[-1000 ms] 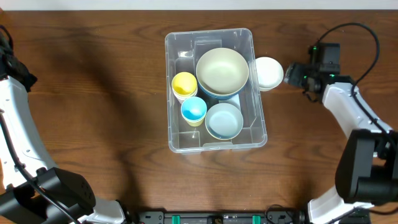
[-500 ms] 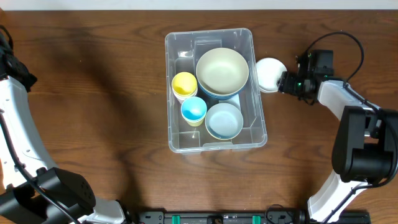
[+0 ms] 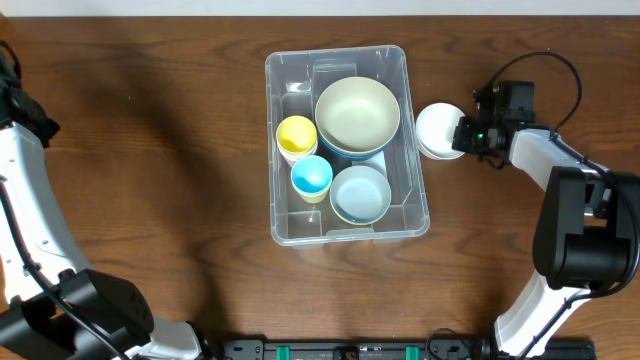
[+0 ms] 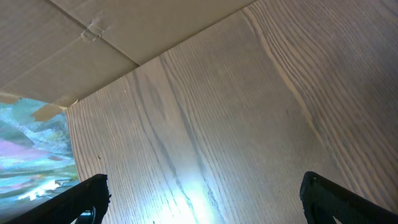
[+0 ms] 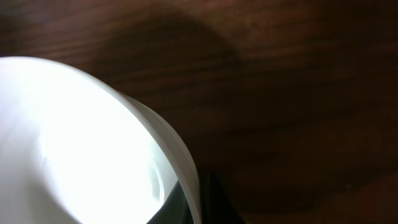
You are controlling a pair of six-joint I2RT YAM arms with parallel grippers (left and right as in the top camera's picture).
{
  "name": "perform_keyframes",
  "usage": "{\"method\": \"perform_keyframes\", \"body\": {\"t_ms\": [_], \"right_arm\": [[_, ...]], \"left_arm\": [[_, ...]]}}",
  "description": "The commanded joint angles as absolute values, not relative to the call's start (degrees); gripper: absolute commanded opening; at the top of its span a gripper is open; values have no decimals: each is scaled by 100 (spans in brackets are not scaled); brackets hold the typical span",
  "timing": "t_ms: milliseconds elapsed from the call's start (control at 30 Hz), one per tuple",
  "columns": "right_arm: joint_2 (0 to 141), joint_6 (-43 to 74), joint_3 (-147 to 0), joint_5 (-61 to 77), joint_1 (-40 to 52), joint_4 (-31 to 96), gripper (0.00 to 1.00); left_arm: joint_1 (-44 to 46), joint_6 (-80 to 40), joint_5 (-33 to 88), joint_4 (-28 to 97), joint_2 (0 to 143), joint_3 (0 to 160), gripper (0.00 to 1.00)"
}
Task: Pack container
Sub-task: 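Grasp the white bowl with the right gripper and lift it, then carry the white bowl left and lower it onto the grey bowl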
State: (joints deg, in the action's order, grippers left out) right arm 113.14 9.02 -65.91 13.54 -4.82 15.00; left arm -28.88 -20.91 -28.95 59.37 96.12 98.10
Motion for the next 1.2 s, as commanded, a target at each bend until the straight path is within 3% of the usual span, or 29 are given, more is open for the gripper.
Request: {"method": "perform_keyframes", "body": {"t_ms": [0, 300, 567, 833, 1067, 1133, 1167], "right_arm": [[10890, 1024, -6731, 1396, -744, 1645, 1], [9091, 845, -7837, 1396, -784, 3647, 1], [7795, 878, -8055, 1374, 375, 4604, 1], [7946, 1092, -7896, 683, 1863, 5286, 2], [8337, 1221, -7669, 589, 2335, 5354, 3], [8407, 1219, -7666, 600, 2423, 5354, 7], [8429, 1219, -7666, 602, 2473, 5339, 22]], "left_arm": [[-2908, -2060, -3004, 5951, 9651, 9830, 98], [-2908, -2060, -3004, 5951, 9651, 9830, 98], [-2908, -2060, -3004, 5951, 9651, 9830, 98], [-2908, -2060, -3004, 5948, 9651, 9830, 98], [-2908, -2060, -3004, 5948, 9651, 9830, 98], [-2908, -2060, -3004, 5948, 9651, 9830, 98], [-2908, -2060, -3004, 5948, 9651, 9830, 98]]}}
